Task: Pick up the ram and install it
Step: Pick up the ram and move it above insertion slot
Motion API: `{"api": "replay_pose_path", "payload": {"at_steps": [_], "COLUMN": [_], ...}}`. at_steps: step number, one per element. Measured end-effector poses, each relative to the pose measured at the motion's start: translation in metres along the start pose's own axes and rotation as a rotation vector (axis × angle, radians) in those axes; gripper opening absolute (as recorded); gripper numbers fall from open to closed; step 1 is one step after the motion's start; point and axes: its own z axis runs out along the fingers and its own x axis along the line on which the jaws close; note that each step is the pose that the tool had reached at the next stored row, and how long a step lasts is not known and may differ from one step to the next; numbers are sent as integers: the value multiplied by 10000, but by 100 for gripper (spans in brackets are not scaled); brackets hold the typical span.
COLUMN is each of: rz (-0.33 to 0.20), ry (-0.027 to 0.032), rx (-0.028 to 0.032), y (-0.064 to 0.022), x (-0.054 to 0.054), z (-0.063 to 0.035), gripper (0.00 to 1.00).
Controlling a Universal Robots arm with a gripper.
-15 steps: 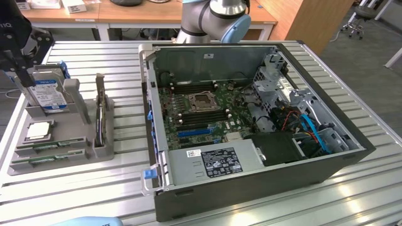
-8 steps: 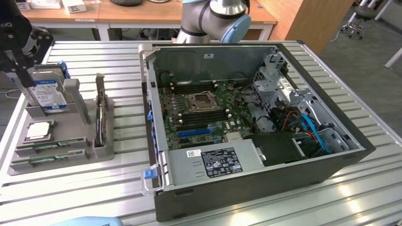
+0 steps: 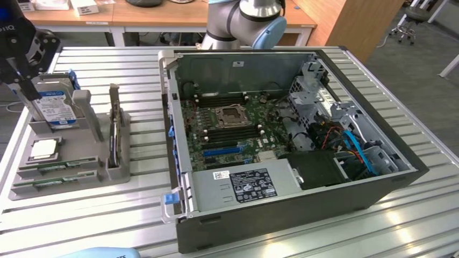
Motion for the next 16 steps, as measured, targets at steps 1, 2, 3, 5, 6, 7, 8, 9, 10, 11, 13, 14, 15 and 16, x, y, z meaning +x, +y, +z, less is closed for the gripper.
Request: {"api": "replay_pose_path", "payload": {"at_steps": [1,2,3,5,6,7,8,9,10,11,13,14,15,16], "rz": [-165,-330,-507,-838,-1004,-1171,-1339,-1510,-1688,-1854,-2193,-2364,-2536,-2712], "ry": [7,15,22,36,43,51,58,63,68,73,83,87,94,100], "rx": [9,18,28,46,55,63,71,79,85,91,102,109,116,123], "y": [0,0,0,0,0,0,0,0,0,0,0,0,0,0], "x": [0,0,0,0,0,0,0,0,0,0,0,0,0,0], "z": [0,0,1,1,2,2,2,2,3,2,3,4,3,4], "gripper": [10,10,10,10,10,10,10,10,10,10,10,10,10,10]}}
